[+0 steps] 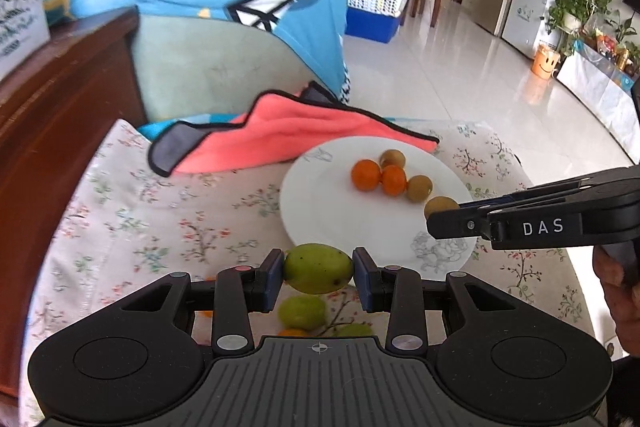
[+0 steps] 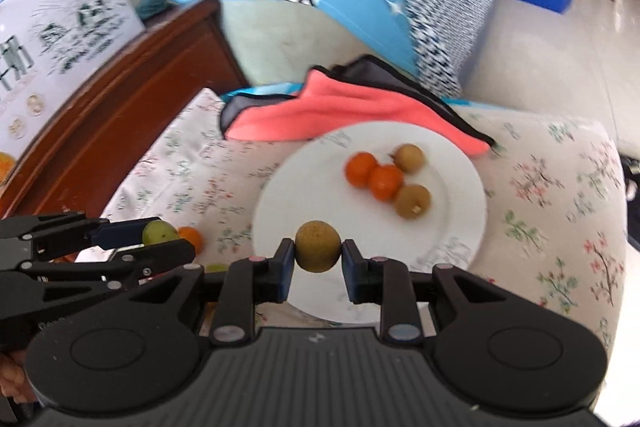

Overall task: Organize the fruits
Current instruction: 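Carry the green mango and the kiwi over the white plate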

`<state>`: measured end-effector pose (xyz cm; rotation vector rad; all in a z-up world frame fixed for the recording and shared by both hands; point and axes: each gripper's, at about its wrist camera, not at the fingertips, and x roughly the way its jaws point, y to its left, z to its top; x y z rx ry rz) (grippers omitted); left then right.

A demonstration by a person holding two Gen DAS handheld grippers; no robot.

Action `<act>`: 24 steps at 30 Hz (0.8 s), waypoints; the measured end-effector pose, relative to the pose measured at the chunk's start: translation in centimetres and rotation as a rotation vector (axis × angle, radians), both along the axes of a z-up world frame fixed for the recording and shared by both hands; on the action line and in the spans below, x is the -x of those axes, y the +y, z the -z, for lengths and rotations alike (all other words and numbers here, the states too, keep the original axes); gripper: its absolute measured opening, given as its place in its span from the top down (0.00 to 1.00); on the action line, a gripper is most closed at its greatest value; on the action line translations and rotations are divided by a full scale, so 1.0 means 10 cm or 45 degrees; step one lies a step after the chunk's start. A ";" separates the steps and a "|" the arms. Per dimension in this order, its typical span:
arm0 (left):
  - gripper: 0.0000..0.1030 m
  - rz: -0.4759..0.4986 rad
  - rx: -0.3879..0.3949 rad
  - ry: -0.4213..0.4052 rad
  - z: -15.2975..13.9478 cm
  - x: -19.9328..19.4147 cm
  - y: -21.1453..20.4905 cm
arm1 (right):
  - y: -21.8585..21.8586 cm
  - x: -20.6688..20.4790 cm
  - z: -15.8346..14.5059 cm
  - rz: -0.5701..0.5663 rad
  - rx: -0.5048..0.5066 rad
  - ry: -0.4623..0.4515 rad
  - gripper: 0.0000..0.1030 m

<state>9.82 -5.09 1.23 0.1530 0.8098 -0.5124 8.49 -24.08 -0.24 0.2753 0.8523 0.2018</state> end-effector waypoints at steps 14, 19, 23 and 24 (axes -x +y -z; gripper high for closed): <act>0.67 -0.056 0.017 0.122 0.31 -0.27 -0.35 | -0.20 -0.12 0.24 0.166 -0.080 0.157 0.75; 0.65 -0.076 0.019 0.148 0.36 -0.32 -0.45 | -0.25 -0.16 0.27 0.211 -0.120 0.169 0.74; 0.62 -0.089 0.034 0.130 0.32 -0.32 -0.49 | -0.29 -0.17 0.25 0.237 -0.142 0.154 0.73; 0.57 -0.099 0.028 0.119 0.30 -0.32 -0.49 | -0.30 -0.17 0.24 0.242 -0.149 0.147 0.73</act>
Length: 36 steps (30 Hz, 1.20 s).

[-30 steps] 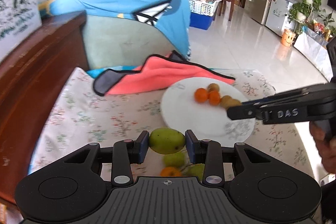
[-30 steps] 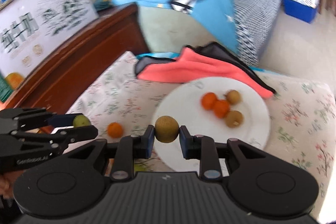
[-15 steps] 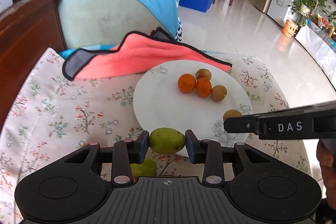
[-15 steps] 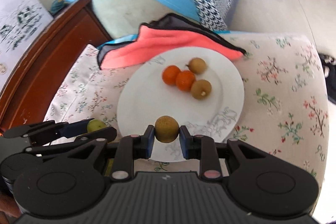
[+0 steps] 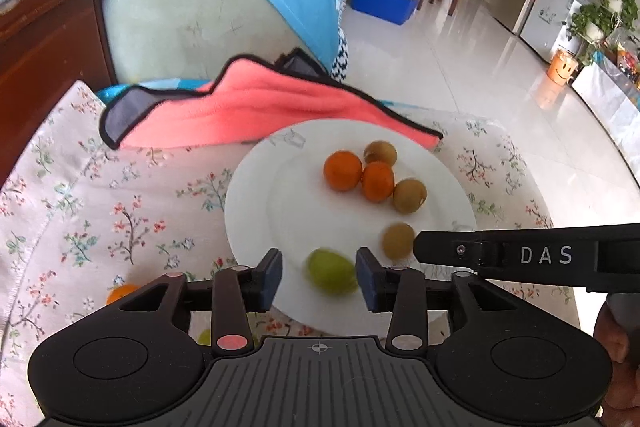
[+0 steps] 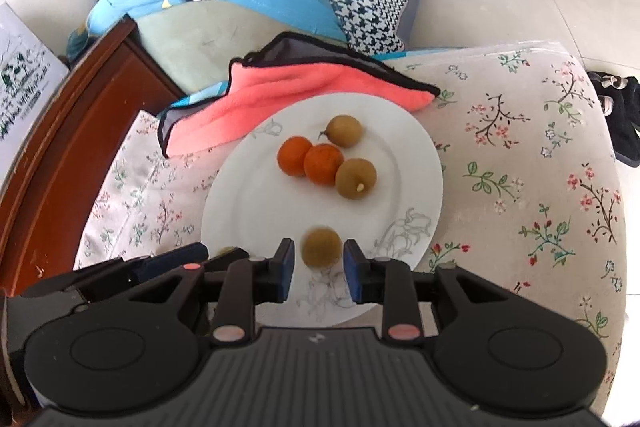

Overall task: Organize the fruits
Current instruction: 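Carry the green mango and the kiwi over the white plate, then open both grippers to set the mango and kiwi onto the plate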

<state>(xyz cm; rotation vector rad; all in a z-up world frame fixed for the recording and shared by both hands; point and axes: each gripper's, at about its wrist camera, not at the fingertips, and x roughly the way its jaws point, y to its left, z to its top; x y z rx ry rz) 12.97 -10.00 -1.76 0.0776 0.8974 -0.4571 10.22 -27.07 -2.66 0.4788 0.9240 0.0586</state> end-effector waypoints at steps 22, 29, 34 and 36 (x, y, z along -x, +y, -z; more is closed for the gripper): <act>0.19 -0.119 -0.085 -0.037 -0.13 -0.02 0.23 | 0.06 0.02 -0.03 -0.038 0.032 -0.023 0.72; 0.18 -0.157 -0.106 0.009 -0.18 -0.06 0.44 | 0.14 0.04 -0.02 -0.105 0.040 -0.030 0.71; 0.18 -0.203 -0.107 0.000 -0.24 -0.05 0.65 | 0.26 0.07 -0.03 -0.183 0.067 -0.059 0.71; 0.18 -0.217 -0.103 -0.005 -0.27 -0.04 0.73 | 0.31 0.08 -0.04 -0.222 0.067 -0.068 0.71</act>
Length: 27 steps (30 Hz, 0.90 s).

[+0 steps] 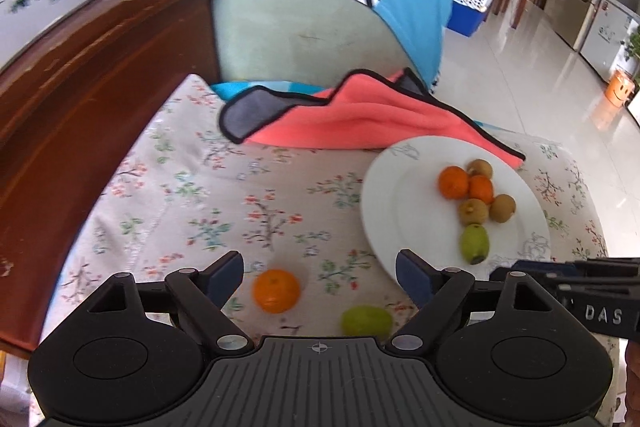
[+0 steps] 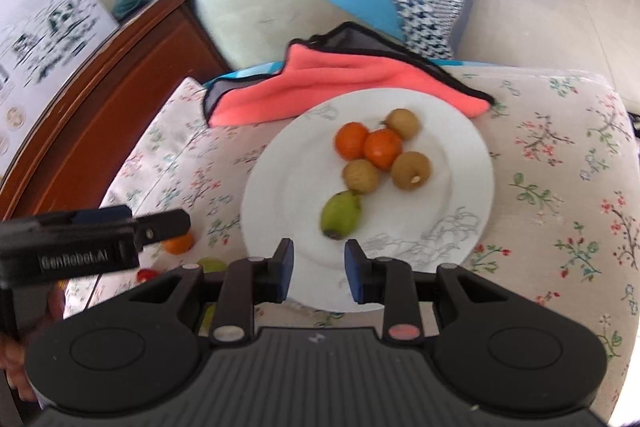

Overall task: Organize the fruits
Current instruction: 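Move both grippers back toward the remaining fruits on the cloth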

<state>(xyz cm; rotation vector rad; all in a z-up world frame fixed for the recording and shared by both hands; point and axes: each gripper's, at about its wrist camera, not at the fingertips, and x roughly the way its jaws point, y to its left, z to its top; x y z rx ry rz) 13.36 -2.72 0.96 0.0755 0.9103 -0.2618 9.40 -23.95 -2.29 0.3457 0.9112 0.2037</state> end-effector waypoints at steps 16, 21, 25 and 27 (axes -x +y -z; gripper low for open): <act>0.18 -0.074 -0.043 -0.001 -0.02 0.08 0.51 | 0.37 0.12 0.00 -0.273 0.009 -0.035 0.71; 0.18 -0.085 -0.068 0.008 0.02 0.10 0.58 | 0.49 0.15 0.03 -0.352 0.033 -0.034 0.71; 0.18 -0.038 -0.035 0.038 0.04 0.17 0.62 | 0.57 0.18 0.07 -0.403 0.052 -0.030 0.68; 0.18 0.012 -0.037 0.032 0.04 0.25 0.62 | 0.60 0.19 0.08 -0.421 0.068 -0.034 0.64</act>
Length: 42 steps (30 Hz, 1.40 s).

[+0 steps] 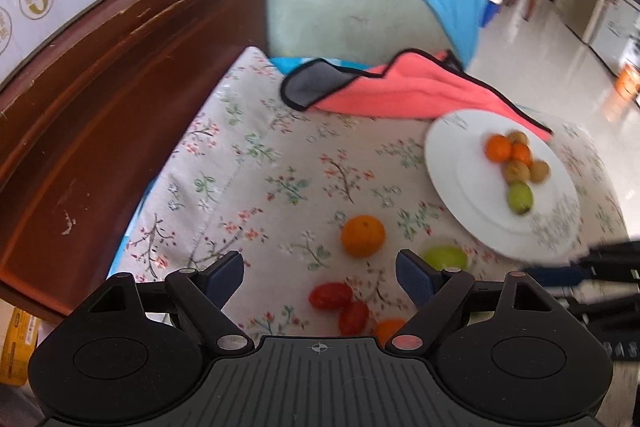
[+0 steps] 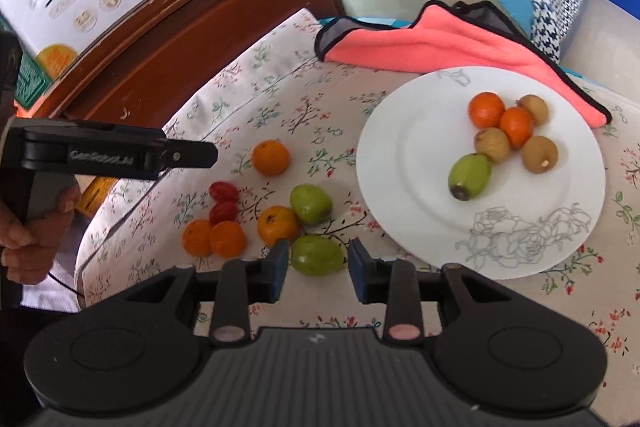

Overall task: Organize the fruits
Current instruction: 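Move both grippers back toward the remaining fruits on the cloth, then grasp an orange with the left gripper while the right gripper grasps a green mango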

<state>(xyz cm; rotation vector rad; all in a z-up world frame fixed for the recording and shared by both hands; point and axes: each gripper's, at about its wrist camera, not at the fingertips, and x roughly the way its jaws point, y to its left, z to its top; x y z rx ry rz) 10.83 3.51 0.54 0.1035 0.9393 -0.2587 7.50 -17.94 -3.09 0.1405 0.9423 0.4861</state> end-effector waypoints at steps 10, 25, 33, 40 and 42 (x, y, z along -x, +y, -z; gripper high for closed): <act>0.18 0.206 -0.066 -0.029 0.09 0.29 0.02 | 0.08 0.00 0.04 -0.030 0.062 -0.011 0.64; 0.18 0.487 -0.149 -0.053 0.29 0.55 -0.08 | 0.22 -0.03 0.11 -0.064 0.142 -0.025 0.59; 0.20 0.482 -0.167 -0.065 0.42 0.49 -0.10 | 0.24 -0.06 0.16 -0.057 0.164 -0.009 0.59; 0.28 0.464 -0.144 -0.046 0.50 0.44 -0.07 | 0.26 -0.07 0.18 -0.055 0.176 -0.010 0.59; 0.30 0.467 -0.135 -0.035 0.52 0.44 -0.07 | 0.27 -0.07 0.18 -0.053 0.180 -0.011 0.59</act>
